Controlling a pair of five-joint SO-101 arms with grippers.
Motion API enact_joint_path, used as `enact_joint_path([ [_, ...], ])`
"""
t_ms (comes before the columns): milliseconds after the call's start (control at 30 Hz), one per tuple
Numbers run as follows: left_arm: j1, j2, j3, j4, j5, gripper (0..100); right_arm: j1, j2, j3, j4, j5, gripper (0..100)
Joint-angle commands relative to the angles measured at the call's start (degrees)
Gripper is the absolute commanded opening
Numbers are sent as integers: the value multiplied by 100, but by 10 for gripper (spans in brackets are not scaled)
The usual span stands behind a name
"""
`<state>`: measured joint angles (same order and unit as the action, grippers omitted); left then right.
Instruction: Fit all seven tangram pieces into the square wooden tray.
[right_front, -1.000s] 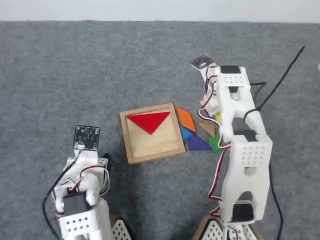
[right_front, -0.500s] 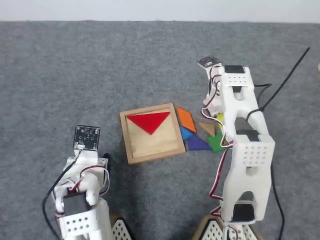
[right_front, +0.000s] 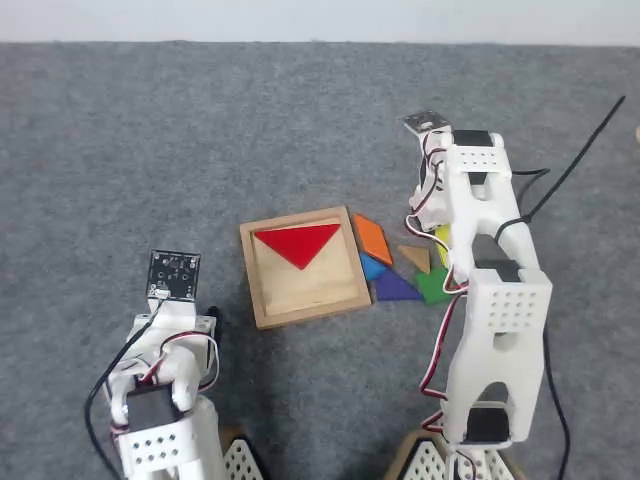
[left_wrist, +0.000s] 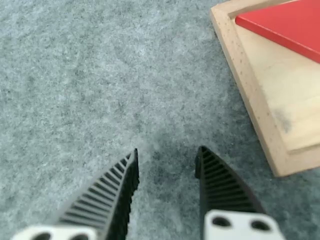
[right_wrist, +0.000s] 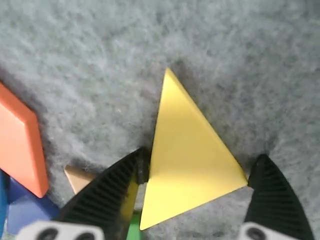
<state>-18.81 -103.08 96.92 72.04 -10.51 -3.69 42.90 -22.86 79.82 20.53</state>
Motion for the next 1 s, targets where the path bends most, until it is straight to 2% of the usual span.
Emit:
enact_joint_path([
  [0, 18, -105, -48, 35, 35, 190, 303, -40, -9, 154, -97, 357],
  [367, 18, -105, -48, 35, 35, 190, 277, -31, 62, 119, -53, 357],
  [567, 18, -105, -48, 35, 35, 190, 259, -31, 62, 136, 97, 259],
  [967, 18, -105, -48, 35, 35, 190, 189, -101, -220, 576, 53, 252],
])
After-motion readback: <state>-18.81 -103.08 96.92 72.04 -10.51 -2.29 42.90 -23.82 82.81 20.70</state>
